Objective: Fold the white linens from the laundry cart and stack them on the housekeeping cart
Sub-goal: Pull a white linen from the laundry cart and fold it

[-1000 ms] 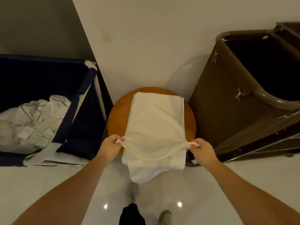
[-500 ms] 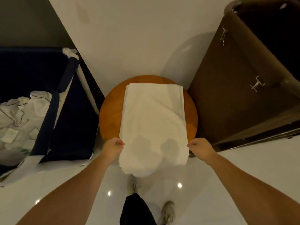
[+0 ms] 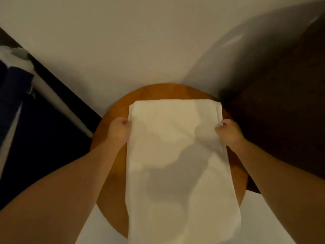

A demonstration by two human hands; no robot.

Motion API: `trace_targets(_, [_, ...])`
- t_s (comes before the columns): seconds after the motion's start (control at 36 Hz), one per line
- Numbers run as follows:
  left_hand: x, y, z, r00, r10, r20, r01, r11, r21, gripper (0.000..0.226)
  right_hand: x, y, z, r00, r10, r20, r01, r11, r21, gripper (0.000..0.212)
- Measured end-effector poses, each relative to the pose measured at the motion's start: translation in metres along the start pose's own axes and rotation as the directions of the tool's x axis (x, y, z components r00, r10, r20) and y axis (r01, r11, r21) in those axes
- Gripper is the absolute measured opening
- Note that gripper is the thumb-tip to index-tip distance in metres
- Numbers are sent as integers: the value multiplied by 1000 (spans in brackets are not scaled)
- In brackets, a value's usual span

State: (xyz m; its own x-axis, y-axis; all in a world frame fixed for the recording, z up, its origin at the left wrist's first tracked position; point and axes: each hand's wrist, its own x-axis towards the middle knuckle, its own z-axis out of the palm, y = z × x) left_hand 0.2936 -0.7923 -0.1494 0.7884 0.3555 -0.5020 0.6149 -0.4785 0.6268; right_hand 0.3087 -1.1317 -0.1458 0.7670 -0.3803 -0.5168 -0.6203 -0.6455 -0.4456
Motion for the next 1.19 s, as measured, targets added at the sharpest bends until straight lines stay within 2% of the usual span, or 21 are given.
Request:
trace_targets(0.17, [59, 14, 23, 985, -145, 89, 157, 976, -148, 47, 52, -21, 15, 996, 65, -62, -58, 992, 117, 46])
trace_targets(0.22, [70, 15, 27, 968, -211, 132, 241, 930, -277, 51, 63, -26, 16, 996, 78, -49, -69, 982, 174, 48])
trace_targets(0.31, [80, 22, 25, 928, -280, 244, 360, 843, -400, 72, 75, -32, 15, 989, 139, -40, -126, 962, 241, 54])
trace_targets(0.36, [92, 22, 27, 908, -283, 309, 400, 806, -436, 93, 81, -37, 13, 982, 186, -24, -172, 945, 280, 56])
trace_targets(0.44, [125, 0, 33, 906, -299, 299, 408, 806, -430, 107, 87, -43, 11, 974, 227, 10, -216, 913, 347, 57])
trace_targets(0.5, [113, 17, 29, 885, -341, 316, 450, 798, -401, 99, 89, -47, 11, 972, 232, 48, -232, 890, 392, 60])
trace_targets(0.58, [98, 38, 29, 893, -304, 333, 431, 792, -433, 57, 91, -51, 13, 977, 207, 61, -211, 858, 469, 54])
trace_targets(0.67, [97, 40, 32, 922, -280, 266, 380, 784, -490, 35, 91, -57, 14, 986, 165, 39, -160, 831, 532, 42])
trace_targets(0.78, [91, 39, 28, 929, -316, 192, 369, 757, -539, 36, 83, -60, 13, 992, 122, -44, -76, 824, 561, 41])
trace_targets(0.86, [84, 37, 24, 935, -319, 156, 348, 736, -580, 37, 75, -60, 5, 989, 130, -68, -63, 796, 602, 68])
trace_targets(0.92, [79, 38, 19, 937, -289, 197, 346, 690, -635, 37, 70, -59, -4, 995, 91, -31, -55, 802, 594, 81])
trace_targets(0.97, [72, 40, 13, 935, -240, 261, 354, 642, -680, 50, 66, -61, -13, 999, 45, 18, -47, 848, 528, 72])
trace_targets(1.0, [68, 41, 9, 937, -239, 256, 350, 651, -674, 54, 62, -62, -18, 999, 28, 31, -39, 872, 488, 63])
trace_targets(1.06, [58, 45, 1, 948, -275, 159, 311, 707, -636, 51, 52, -64, -30, 999, 10, 42, -29, 875, 483, 40])
trace_targets(1.11, [44, 48, -7, 949, -292, 120, 298, 705, -644, 32, 41, -66, -41, 1000, -14, 26, -2, 846, 533, 22])
trace_targets(1.14, [35, 51, -11, 953, -279, 116, 286, 706, -647, 19, 33, -70, -46, 1000, -20, 4, 15, 832, 554, 18])
trace_targets(1.19, [14, 58, -21, 957, -285, 56, 242, 678, -694, 16, 13, -77, -61, 1000, 1, 14, -8, 844, 536, 34])
